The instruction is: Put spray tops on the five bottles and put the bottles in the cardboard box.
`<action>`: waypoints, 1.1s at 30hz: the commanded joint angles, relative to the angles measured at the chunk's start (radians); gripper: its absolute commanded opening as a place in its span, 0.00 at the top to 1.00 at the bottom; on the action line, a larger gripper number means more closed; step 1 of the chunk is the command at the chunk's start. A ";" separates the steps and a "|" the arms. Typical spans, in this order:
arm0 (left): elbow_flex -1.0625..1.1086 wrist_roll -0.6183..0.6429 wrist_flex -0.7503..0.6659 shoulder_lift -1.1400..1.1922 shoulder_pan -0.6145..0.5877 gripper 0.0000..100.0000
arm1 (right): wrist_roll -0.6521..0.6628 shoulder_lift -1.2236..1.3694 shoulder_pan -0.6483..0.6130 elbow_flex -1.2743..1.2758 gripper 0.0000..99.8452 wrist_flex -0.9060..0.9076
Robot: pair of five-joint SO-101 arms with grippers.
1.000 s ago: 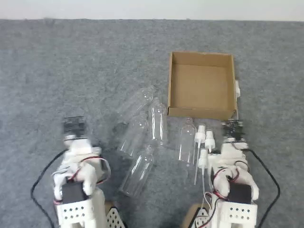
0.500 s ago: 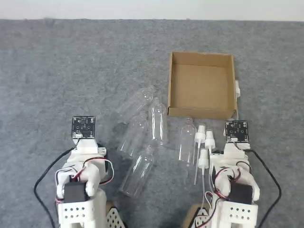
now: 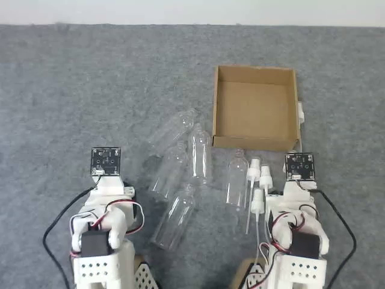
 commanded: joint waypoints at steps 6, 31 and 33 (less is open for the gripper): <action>-0.007 0.000 0.006 -0.015 0.003 0.98 | -0.003 -0.018 0.010 0.021 0.98 0.008; -0.007 0.000 0.006 -0.015 0.003 0.98 | -0.003 -0.018 0.018 0.017 0.98 -0.041; -0.007 0.000 0.006 -0.015 0.003 0.98 | -0.002 -0.018 0.018 0.002 0.98 -0.091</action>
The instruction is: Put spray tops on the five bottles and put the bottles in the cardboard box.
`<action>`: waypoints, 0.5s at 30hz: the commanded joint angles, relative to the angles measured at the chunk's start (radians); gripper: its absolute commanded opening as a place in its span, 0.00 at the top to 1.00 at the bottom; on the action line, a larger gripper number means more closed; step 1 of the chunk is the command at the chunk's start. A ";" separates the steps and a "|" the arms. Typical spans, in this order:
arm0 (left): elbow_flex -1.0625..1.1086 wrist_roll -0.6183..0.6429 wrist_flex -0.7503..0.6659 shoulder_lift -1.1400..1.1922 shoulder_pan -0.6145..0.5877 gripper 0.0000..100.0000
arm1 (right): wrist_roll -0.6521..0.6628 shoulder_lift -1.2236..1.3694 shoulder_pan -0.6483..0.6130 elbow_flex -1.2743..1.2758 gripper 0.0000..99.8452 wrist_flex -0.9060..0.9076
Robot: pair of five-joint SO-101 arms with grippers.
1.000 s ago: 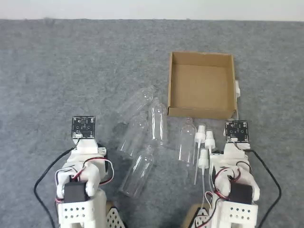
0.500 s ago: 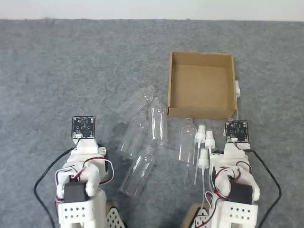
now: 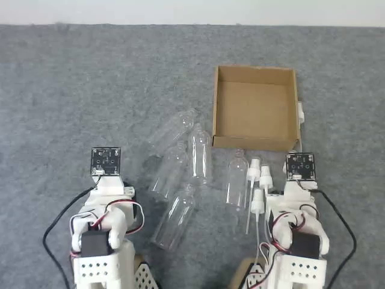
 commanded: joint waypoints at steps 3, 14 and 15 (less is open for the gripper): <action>-0.007 0.000 0.006 -0.015 0.003 0.98 | -0.002 -0.018 0.012 -0.041 0.98 -0.139; -0.007 0.000 0.006 -0.015 0.003 0.98 | 0.077 -0.018 0.004 -0.350 0.98 -0.133; -0.007 0.000 0.006 -0.015 0.003 0.98 | 0.083 -0.018 0.002 -0.370 0.98 -0.119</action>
